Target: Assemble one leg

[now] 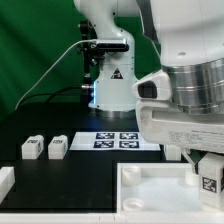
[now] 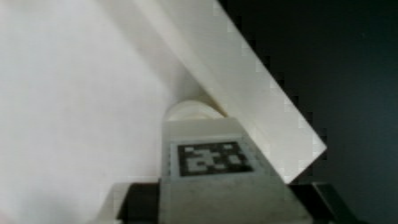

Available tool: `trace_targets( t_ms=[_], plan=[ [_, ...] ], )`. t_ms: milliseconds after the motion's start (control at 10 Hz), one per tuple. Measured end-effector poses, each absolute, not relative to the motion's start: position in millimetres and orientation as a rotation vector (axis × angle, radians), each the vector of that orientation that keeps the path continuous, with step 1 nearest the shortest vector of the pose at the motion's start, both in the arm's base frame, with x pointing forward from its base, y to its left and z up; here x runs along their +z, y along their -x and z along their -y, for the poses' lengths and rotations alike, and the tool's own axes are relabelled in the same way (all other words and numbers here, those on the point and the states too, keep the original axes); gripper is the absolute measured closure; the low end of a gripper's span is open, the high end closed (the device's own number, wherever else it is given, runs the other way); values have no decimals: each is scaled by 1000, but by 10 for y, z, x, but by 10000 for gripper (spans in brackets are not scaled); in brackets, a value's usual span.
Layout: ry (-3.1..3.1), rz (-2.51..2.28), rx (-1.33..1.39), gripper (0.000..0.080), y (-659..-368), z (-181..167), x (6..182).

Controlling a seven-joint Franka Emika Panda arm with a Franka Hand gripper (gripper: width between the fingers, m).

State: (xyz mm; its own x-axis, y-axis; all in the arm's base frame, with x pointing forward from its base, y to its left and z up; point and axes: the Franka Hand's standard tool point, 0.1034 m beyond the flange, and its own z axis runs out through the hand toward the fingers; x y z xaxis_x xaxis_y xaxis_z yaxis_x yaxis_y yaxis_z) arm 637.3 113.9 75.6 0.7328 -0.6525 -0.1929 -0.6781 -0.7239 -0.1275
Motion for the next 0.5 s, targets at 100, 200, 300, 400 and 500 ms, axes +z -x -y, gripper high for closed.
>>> trace_targets(
  t_ms=[100, 200, 300, 400, 500],
  plan=[
    [2681, -1235, 217, 503, -6372, -1142, 755],
    [2624, -1366, 231, 503, -6370, -1149, 753],
    [2588, -1439, 239, 503, -6368, -1155, 752],
    [2467, -1645, 261, 503, -6363, -1177, 747],
    [2229, -1961, 267, 503, -6337, -1228, 738]
  ],
)
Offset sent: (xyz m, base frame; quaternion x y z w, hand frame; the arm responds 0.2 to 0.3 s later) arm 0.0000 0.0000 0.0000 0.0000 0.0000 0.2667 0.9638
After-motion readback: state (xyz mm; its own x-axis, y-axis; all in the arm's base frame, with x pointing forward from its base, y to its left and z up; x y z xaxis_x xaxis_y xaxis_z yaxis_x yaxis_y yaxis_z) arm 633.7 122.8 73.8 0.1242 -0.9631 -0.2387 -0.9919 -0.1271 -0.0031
